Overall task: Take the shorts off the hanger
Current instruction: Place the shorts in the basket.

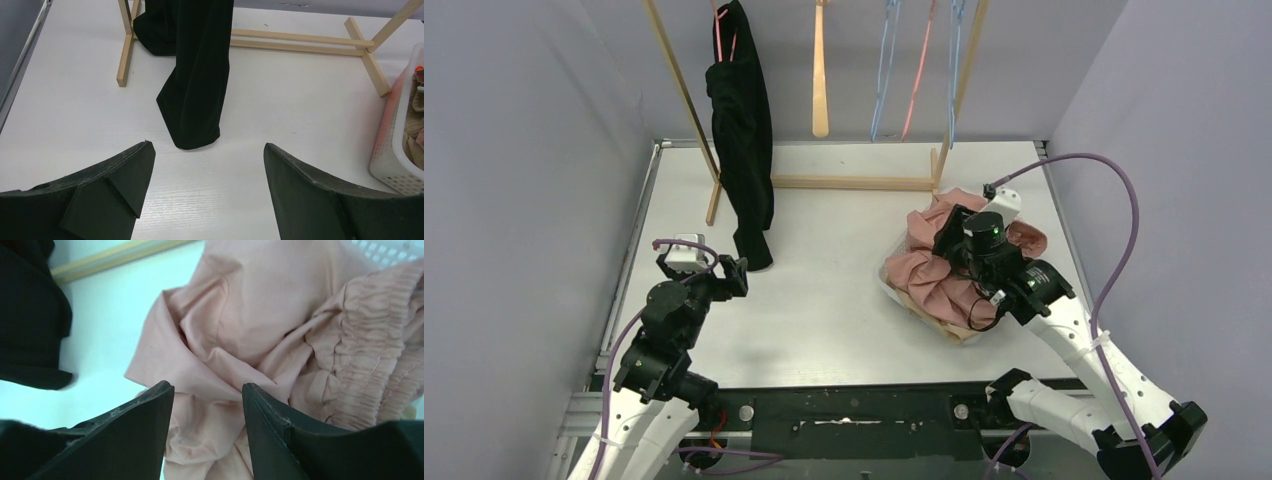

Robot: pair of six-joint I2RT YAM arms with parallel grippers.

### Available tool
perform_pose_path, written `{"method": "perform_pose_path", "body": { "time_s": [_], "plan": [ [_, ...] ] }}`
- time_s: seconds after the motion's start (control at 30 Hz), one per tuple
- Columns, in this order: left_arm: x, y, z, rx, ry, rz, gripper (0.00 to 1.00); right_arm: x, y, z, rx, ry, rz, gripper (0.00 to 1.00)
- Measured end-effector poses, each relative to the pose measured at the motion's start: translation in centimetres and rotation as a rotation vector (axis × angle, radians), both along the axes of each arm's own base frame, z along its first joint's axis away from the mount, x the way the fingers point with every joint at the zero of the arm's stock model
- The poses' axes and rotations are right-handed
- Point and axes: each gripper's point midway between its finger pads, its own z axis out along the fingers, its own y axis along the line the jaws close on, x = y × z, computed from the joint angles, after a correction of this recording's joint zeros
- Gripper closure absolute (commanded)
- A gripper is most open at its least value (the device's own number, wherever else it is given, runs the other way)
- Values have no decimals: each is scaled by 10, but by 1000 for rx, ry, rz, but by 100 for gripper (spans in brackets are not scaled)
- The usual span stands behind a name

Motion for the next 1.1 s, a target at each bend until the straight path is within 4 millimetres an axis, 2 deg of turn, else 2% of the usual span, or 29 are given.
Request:
{"method": "perform_pose_path", "body": {
  "time_s": [0.17,0.27,0.33,0.4,0.47,0.53,0.67,0.73,0.8,0.87,1.03,1.1],
  "plan": [
    [0,0,0,0,0,0,20,20,-3,18,-22,-57,-30,48],
    [0,0,0,0,0,0,20,45,-11,4,-45,-46,-84,52],
    [0,0,0,1,0,0,20,58,-16,-22,-62,-6,-116,52],
    [0,0,0,1,1,1,20,61,-20,-67,-88,84,-131,51],
    [0,0,-1,2,3,3,20,50,-22,-116,-105,171,-140,51],
    [1,1,-1,2,3,4,20,34,-21,-144,-102,203,-150,49],
    [1,0,-3,5,10,4,20,28,-21,-128,-55,141,-162,46],
    [2,0,-4,7,15,3,20,24,-23,-117,-56,127,-152,38],
    [2,0,-5,9,21,4,20,22,-23,-105,-59,114,-135,35],
    [3,0,-6,11,25,5,20,23,-21,-85,-53,83,-109,34],
    [5,0,-12,21,47,12,20,33,-9,-16,36,-62,-60,30],
    [6,1,-14,25,56,17,20,32,-7,1,76,-105,-58,27]
  ]
}}
